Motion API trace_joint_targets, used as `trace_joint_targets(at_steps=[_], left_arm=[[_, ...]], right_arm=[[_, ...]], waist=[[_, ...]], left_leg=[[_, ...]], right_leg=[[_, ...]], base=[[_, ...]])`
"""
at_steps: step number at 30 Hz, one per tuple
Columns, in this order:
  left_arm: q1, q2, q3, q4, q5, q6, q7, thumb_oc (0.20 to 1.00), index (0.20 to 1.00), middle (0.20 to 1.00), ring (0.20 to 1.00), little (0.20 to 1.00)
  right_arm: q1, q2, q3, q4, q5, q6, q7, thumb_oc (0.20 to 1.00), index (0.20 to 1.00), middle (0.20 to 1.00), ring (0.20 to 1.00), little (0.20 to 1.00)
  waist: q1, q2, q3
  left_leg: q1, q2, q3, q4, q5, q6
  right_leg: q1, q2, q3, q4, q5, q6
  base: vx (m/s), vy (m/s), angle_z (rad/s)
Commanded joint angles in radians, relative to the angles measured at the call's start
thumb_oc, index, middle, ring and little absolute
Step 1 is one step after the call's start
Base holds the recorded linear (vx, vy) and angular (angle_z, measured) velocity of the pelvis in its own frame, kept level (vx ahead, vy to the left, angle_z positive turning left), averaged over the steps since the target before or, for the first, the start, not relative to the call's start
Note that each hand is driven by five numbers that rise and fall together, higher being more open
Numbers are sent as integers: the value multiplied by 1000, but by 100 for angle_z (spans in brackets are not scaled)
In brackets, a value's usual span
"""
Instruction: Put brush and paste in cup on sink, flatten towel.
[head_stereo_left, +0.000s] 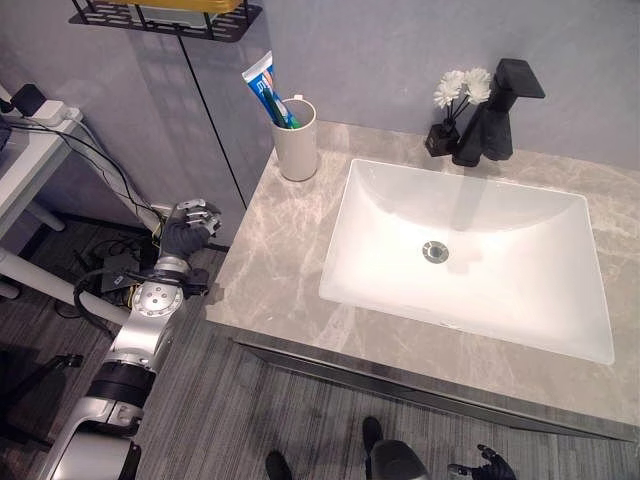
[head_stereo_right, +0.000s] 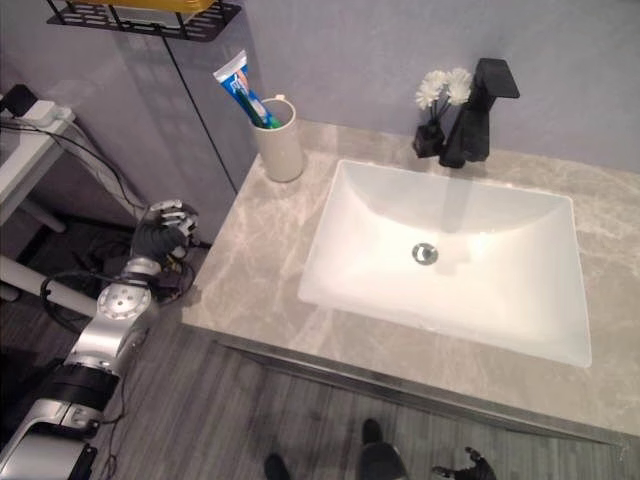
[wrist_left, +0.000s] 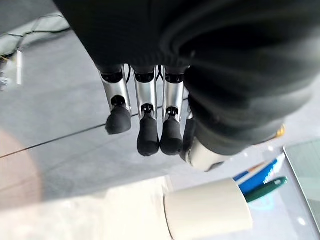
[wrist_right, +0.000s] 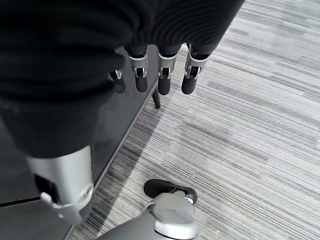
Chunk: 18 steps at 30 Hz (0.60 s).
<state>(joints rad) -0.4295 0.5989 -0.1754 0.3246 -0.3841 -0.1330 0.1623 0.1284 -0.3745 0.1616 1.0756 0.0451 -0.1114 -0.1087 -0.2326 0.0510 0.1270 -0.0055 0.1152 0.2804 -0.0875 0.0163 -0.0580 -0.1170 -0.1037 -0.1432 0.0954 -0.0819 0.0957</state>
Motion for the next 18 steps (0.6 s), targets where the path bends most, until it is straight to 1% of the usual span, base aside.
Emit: trace_joint_targets(at_steps=[1, 4, 8, 11, 18], left_arm=[[-111, 23, 28, 30, 39, -80, 65, 200, 200, 200, 200, 200], [-128, 16, 18, 45, 43, -77, 69, 200, 200, 200, 200, 200], [-196, 28, -23, 117, 42, -60, 72, 200, 200, 200, 200, 200], [-217, 31, -32, 141, 43, -59, 75, 200, 200, 200, 200, 200], [-324, 43, -86, 240, 33, -50, 88, 200, 200, 200, 200, 200]], right_arm=[[11, -19, 25, 27, 33, -14, -14, 1000, 1000, 1000, 1000, 1000], [15, -21, 32, 25, 30, -15, -15, 1000, 1000, 1000, 1000, 1000], [10, -29, 46, 25, 28, -11, -15, 1000, 1000, 1000, 1000, 1000], [8, -31, 49, 22, 28, -11, -15, 1000, 1000, 1000, 1000, 1000], [-4, -51, 68, -7, 34, -13, -18, 1000, 1000, 1000, 1000, 1000]], waist=[[-16, -38, -51], [-19, -39, -47], [-27, -36, -34], [-30, -36, -30], [-48, -32, 1]], left_leg=[[66, -14, -3, 0, -32, -22], [62, -11, -3, 0, -29, -25], [48, -3, 2, 0, -20, -30], [43, -1, 4, 0, -17, -32], [6, 9, 16, 0, 1, -39]], right_leg=[[-55, 21, 103, -45, 127, 26], [-60, 24, 104, -48, 128, 26], [-81, 31, 110, -50, 133, 23], [-87, 33, 112, -51, 136, 23], [-145, 48, 131, -38, 146, 18]], base=[[0, 0, 0], [0, 0, 0], [-28, -9, 0], [-24, -6, -1], [-34, -10, -5]])
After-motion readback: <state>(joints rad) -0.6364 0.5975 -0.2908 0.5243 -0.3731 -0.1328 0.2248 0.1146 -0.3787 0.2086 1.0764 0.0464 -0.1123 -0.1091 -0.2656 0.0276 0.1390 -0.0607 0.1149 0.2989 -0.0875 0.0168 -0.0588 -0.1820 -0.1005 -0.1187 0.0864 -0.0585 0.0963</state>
